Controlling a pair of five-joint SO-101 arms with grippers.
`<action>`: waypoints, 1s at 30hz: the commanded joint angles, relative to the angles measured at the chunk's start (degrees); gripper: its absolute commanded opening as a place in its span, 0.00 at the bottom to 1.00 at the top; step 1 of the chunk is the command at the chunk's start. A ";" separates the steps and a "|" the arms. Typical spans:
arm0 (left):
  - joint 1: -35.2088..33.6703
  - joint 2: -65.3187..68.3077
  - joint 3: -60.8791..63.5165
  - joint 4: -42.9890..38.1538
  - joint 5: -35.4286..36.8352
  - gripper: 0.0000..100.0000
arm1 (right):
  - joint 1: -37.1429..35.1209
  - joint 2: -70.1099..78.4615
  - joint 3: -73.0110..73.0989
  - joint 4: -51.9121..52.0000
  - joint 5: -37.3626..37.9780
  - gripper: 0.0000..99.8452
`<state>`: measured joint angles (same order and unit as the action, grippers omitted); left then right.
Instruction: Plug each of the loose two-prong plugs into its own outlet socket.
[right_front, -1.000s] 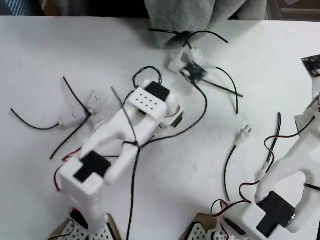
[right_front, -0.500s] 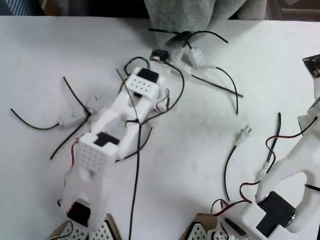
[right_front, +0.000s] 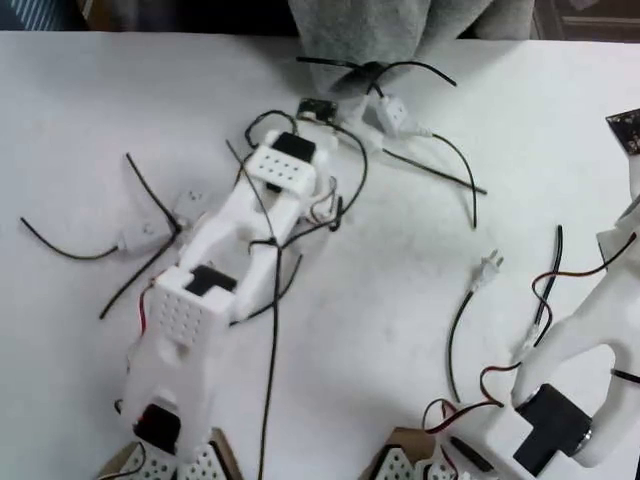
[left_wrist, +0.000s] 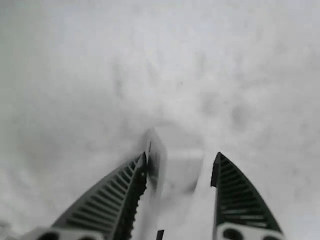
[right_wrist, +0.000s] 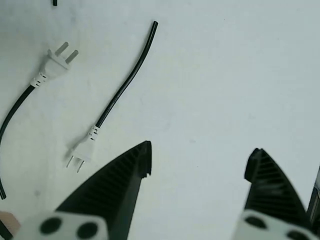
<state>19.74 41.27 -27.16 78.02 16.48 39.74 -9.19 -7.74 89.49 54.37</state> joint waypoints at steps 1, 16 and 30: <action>2.24 -4.62 -1.67 1.93 0.53 0.22 | 0.04 -2.07 -2.29 -0.31 0.35 0.30; 6.99 -10.86 -2.11 5.36 0.53 0.22 | -0.40 -1.98 -0.53 -0.31 0.26 0.30; -5.41 -19.12 -1.67 11.69 0.18 0.22 | -8.04 -1.80 10.02 -0.66 -7.47 0.30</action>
<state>21.14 24.92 -27.16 91.30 16.75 34.90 -9.19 0.97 89.49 52.97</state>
